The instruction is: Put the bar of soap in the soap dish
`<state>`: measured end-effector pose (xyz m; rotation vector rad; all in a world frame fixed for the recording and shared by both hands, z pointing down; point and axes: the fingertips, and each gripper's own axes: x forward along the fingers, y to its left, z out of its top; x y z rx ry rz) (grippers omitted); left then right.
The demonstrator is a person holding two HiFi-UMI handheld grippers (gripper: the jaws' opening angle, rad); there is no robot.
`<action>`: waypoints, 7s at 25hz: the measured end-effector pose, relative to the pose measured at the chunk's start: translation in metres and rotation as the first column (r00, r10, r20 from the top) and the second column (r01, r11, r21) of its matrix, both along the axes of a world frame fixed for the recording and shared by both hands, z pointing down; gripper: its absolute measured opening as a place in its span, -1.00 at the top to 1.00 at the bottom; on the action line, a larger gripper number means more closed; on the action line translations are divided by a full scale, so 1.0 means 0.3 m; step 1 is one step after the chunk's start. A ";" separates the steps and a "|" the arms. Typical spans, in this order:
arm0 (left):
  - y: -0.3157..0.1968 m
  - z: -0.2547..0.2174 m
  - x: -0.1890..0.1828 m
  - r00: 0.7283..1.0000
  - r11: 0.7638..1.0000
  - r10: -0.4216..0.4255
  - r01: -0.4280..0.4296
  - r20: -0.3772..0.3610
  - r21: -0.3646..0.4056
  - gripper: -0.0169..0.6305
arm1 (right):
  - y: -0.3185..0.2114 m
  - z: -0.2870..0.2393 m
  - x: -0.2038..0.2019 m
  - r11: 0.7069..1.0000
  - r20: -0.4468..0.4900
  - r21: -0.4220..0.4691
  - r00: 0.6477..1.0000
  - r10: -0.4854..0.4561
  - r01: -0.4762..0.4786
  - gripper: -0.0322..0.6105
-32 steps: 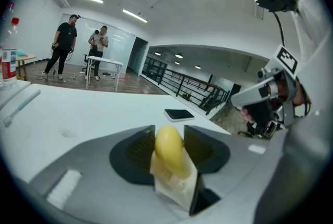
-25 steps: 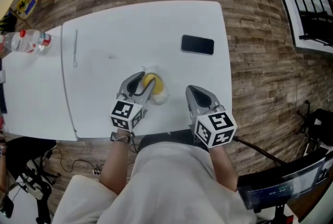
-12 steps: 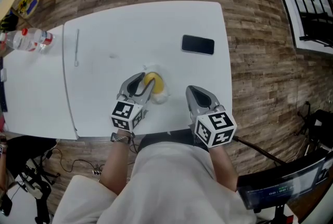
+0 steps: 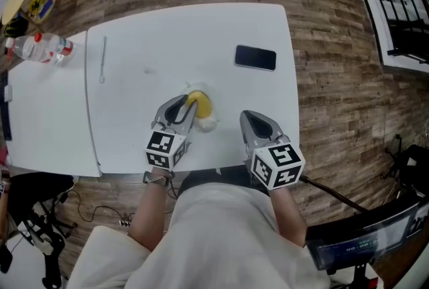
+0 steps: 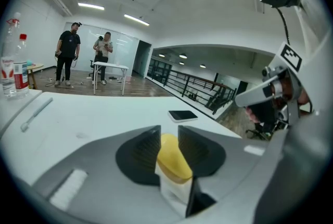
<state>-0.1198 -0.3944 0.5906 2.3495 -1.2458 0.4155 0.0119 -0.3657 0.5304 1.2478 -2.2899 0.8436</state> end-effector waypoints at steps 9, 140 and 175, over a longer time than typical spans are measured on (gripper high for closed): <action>0.022 -0.038 0.004 1.000 1.000 -0.018 0.018 0.009 0.013 0.67 | 0.007 -0.035 -0.006 0.999 0.008 0.041 1.000 -0.017 0.017 0.89; 0.343 -0.762 -0.034 0.991 0.855 -0.128 0.085 0.049 0.512 0.92 | 0.143 -0.613 -0.065 0.798 0.021 0.594 0.990 -0.141 0.101 0.89; 0.872 -0.728 0.318 0.985 0.861 -0.164 0.116 0.054 0.495 0.92 | 0.660 -0.556 0.271 0.815 0.033 0.562 0.982 -0.188 0.137 0.89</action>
